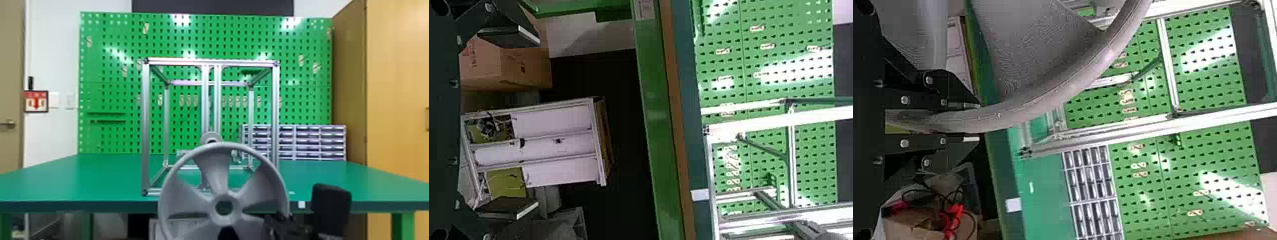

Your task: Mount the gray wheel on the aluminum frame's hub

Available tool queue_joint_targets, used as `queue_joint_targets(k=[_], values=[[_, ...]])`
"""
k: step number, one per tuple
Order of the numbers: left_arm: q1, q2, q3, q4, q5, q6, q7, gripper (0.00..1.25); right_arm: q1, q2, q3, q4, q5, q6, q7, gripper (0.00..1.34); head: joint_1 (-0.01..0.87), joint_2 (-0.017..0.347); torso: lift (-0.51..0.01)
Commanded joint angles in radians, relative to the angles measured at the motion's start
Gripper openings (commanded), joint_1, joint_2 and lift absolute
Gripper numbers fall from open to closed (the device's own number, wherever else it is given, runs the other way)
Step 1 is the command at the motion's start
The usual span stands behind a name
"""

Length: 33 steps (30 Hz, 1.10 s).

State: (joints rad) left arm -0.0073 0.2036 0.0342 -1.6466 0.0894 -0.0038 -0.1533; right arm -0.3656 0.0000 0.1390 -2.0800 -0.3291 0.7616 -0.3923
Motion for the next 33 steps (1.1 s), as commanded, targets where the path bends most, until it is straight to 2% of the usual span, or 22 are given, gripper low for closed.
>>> queue_joint_targets(k=[1,12,26,33], values=[[-0.01,0.016,-0.017,0.005,0.001,0.005,0.0,1.09,-0.053,0.001,-0.018,0.008,-0.031,0.039,-0.01,0.26,-0.005,0.006,-0.499],[-0.014,0.039,-0.036,0.008,0.004,0.015,0.0,1.09,-0.141,0.001,-0.064,0.061,-0.119,0.059,-0.01,0.26,-0.005,0.006,-0.499],[-0.016,0.069,-0.062,0.008,0.012,0.031,0.001,1.09,-0.262,0.001,-0.067,0.144,-0.153,0.064,-0.01,0.26,-0.005,0.006,-0.499],[-0.014,0.08,-0.071,0.008,0.015,0.036,0.001,1.09,-0.292,0.001,-0.068,0.164,-0.162,0.062,-0.014,0.26,-0.005,0.006,-0.499]])
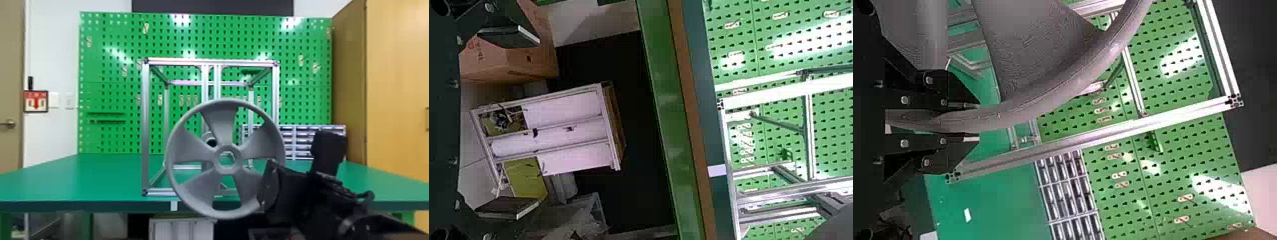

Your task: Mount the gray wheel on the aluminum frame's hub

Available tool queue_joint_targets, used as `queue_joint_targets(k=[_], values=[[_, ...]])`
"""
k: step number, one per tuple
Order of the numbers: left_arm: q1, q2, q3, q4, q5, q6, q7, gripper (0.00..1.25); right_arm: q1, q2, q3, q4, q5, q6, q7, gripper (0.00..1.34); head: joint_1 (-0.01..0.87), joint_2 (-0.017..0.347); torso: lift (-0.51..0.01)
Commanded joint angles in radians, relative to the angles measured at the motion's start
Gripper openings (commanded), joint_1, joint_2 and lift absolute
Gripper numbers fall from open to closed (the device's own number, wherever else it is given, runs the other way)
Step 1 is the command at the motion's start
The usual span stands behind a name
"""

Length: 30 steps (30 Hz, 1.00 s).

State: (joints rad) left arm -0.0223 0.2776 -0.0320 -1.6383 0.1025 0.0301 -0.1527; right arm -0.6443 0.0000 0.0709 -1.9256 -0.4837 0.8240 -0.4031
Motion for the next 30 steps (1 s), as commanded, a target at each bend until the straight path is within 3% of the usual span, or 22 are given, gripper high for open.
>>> queue_joint_targets(k=[1,21,25,30], values=[[0.002,0.008,-0.005,-0.002,0.003,0.004,-0.001,1.09,-0.015,0.001,0.0,0.01,-0.01,0.001,-0.006,0.26,-0.005,0.006,-0.499],[0.008,0.015,-0.011,-0.014,-0.003,0.017,0.008,1.09,-0.017,0.001,0.03,0.01,-0.07,-0.002,-0.06,0.26,-0.005,0.006,-0.499],[0.004,0.015,-0.029,-0.032,-0.004,0.027,0.035,1.09,-0.017,0.001,0.035,0.01,-0.067,-0.005,-0.062,0.26,-0.005,0.006,-0.499],[-0.011,0.023,-0.071,-0.117,-0.001,0.077,0.097,1.09,-0.018,0.001,0.038,0.01,-0.047,-0.01,-0.062,0.26,-0.005,0.006,-0.499]])
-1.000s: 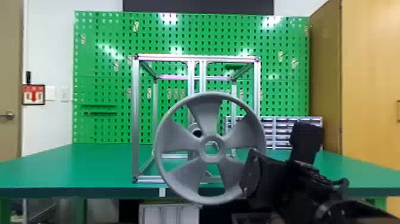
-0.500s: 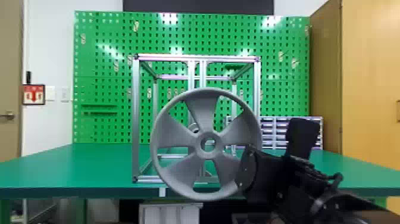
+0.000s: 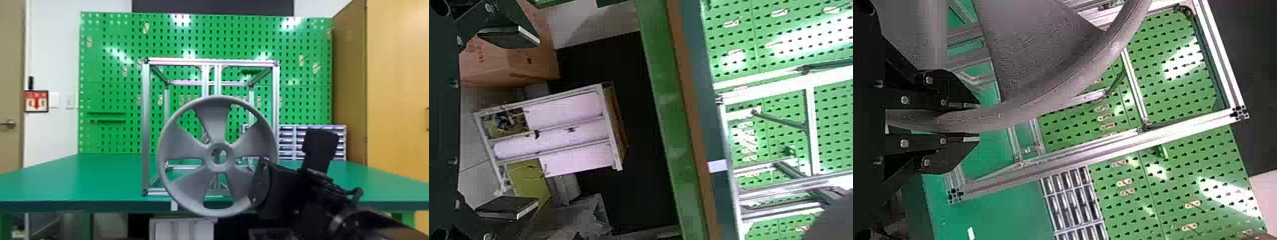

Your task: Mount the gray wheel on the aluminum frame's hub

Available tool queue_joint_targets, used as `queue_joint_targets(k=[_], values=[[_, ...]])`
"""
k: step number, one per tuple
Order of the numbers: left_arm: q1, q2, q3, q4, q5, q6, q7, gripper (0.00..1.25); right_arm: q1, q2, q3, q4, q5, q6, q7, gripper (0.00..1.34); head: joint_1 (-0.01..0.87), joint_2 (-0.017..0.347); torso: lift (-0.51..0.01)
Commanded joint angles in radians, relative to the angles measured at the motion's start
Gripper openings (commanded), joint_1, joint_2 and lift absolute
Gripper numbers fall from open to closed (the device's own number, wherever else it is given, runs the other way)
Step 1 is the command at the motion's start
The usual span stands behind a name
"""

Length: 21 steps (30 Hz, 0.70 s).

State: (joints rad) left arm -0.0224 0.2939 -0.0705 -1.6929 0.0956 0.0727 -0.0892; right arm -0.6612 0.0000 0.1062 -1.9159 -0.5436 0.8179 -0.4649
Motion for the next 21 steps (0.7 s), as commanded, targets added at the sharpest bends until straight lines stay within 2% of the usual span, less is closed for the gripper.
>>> queue_joint_targets(k=[1,6,13,21], values=[[-0.013,0.013,-0.046,-0.088,0.019,0.048,0.066,1.09,-0.001,0.001,0.003,0.0,0.014,-0.005,-0.001,0.26,-0.005,0.006,-0.499],[-0.025,0.036,-0.1,-0.195,0.079,0.105,0.189,1.08,-0.003,0.001,0.001,0.0,0.025,-0.006,-0.001,0.26,-0.005,0.006,-0.499],[-0.074,0.054,-0.164,-0.275,0.173,0.144,0.321,1.08,-0.005,0.001,0.006,0.001,0.025,-0.006,-0.009,0.26,-0.005,0.006,-0.499],[-0.168,0.057,-0.224,-0.286,0.245,0.144,0.387,1.08,-0.003,0.001,0.013,0.001,0.01,-0.003,-0.012,0.26,-0.005,0.006,-0.499]])
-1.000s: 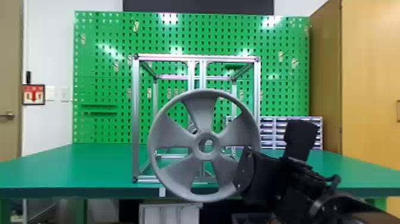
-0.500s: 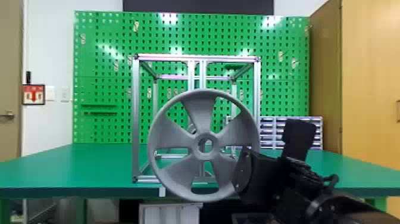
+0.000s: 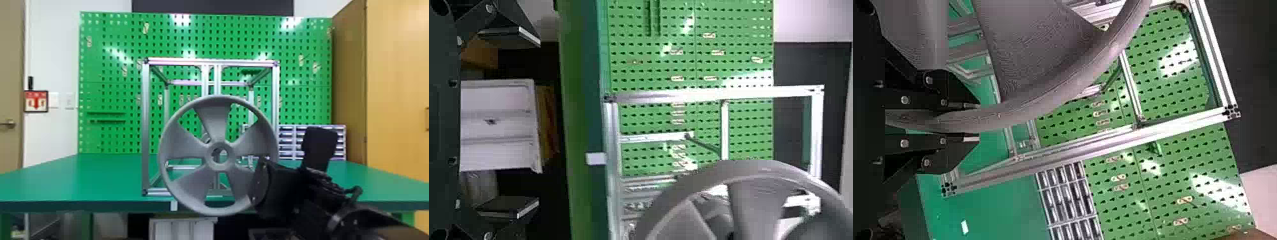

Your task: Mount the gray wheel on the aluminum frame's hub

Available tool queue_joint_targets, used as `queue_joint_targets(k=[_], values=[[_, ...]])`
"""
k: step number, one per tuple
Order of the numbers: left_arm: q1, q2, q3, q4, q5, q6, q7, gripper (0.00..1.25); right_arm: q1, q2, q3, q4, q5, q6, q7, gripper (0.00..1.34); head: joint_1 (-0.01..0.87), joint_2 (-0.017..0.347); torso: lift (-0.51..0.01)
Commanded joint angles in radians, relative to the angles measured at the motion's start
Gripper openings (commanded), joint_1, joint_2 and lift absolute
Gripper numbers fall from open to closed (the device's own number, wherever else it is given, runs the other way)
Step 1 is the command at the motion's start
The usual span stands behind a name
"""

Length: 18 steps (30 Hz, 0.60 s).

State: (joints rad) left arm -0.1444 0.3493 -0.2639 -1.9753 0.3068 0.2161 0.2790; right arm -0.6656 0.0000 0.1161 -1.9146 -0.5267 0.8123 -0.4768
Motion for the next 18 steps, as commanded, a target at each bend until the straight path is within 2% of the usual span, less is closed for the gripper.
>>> queue_joint_targets(k=[1,5,10,18], values=[[-0.061,0.004,-0.04,-0.005,0.048,0.0,0.028,1.07,0.001,0.001,0.005,0.0,-0.007,0.002,0.0,0.26,-0.005,0.006,-0.499],[-0.104,0.004,-0.072,-0.013,0.08,0.0,0.074,1.07,0.0,0.001,0.01,0.0,0.001,0.002,0.0,0.26,-0.005,0.006,-0.499],[-0.139,0.004,-0.101,-0.014,0.164,-0.001,0.117,1.06,0.0,0.001,0.014,0.0,0.021,0.001,-0.002,0.26,-0.005,0.006,-0.499],[-0.181,0.002,-0.11,-0.007,0.273,-0.055,0.167,1.04,-0.005,0.001,0.028,0.012,0.028,-0.007,-0.006,0.26,-0.005,0.006,-0.499]])
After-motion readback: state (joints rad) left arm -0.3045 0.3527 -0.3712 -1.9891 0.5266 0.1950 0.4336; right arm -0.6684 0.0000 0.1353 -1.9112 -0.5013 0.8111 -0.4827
